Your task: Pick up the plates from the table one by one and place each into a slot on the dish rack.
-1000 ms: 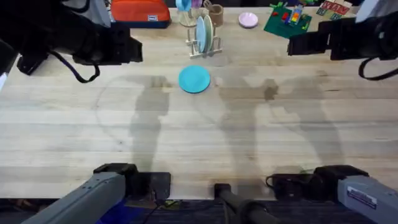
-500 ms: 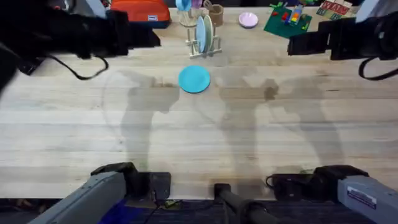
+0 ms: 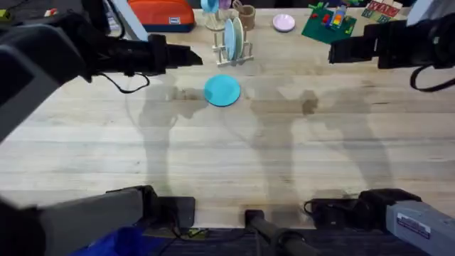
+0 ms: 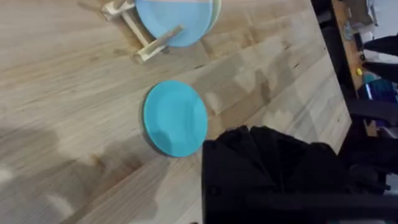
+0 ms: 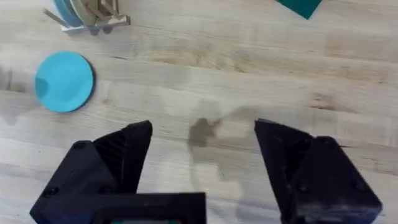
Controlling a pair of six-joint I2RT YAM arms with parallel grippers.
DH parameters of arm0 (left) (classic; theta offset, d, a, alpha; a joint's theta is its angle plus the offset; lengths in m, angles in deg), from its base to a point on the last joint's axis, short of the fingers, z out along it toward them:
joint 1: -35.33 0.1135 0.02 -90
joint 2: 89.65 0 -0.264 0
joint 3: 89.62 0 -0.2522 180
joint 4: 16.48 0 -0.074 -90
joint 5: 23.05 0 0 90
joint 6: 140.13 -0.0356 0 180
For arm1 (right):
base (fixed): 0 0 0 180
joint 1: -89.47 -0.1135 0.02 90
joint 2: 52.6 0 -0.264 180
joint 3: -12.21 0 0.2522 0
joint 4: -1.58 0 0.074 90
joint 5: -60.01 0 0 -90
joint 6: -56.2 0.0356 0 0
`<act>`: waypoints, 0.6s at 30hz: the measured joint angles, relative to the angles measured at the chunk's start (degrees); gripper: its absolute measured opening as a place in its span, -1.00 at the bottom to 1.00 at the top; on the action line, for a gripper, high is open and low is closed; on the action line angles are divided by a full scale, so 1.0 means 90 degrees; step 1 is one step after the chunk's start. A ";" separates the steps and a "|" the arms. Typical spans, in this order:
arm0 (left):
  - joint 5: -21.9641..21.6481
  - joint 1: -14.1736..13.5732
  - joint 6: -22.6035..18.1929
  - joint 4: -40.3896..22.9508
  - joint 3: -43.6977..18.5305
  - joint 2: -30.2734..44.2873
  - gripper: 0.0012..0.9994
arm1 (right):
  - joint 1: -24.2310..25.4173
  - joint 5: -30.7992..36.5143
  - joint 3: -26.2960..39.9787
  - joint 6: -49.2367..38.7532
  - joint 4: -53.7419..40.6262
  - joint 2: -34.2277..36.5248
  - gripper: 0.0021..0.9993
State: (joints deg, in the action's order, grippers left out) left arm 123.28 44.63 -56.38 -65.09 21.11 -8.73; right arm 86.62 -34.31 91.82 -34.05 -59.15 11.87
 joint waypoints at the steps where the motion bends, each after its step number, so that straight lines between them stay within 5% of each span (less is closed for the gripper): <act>1: 0.0029 0.0000 -0.0038 0.0022 0.0000 0.0145 -0.92 | 0.0000 0.0001 0.0000 0.0000 0.0001 0.0000 0.99; 18: 0.0411 -0.0131 -0.0512 0.0785 0.0003 0.2078 -0.92 | 0.0000 0.0002 0.0000 0.0000 0.0001 0.0000 0.99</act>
State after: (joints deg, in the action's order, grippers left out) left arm 126.98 43.45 -60.98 -58.03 21.14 9.97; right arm 86.62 -34.29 91.82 -34.05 -59.14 11.87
